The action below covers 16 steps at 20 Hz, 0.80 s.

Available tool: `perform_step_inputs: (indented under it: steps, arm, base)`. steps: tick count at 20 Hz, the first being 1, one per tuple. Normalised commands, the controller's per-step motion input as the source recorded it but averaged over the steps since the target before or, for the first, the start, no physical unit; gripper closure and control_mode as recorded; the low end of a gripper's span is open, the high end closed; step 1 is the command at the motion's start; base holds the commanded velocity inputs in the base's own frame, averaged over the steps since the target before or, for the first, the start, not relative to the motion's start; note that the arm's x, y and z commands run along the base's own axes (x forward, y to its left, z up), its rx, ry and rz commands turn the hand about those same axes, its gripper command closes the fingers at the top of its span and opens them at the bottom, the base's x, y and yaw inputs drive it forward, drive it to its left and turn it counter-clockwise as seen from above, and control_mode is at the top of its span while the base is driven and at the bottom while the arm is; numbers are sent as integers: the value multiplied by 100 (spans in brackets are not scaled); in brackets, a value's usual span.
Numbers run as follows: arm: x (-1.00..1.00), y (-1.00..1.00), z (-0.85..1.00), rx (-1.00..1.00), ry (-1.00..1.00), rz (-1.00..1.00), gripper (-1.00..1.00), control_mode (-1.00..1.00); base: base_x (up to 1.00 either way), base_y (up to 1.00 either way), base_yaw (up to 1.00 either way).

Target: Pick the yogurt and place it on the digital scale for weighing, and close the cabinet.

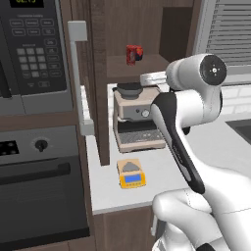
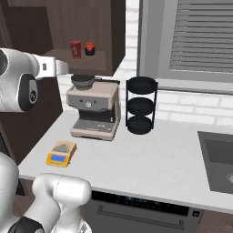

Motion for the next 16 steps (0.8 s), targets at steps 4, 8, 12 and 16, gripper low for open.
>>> perform_step_inputs:
  steps: [4,8,12,16]
  arm:
    - [9,0,12,0,-13,0,-100,-100]
    - [14,0,0,0,-11,0,-100,-100]
    - [15,0,0,1,-4,0,-100,-100]
    - [31,11,7,0,0,0,-100,-100]
  base:
    - [0,0,0]
    - [0,0,0]
    - [0,0,0]
    - [0,0,0]
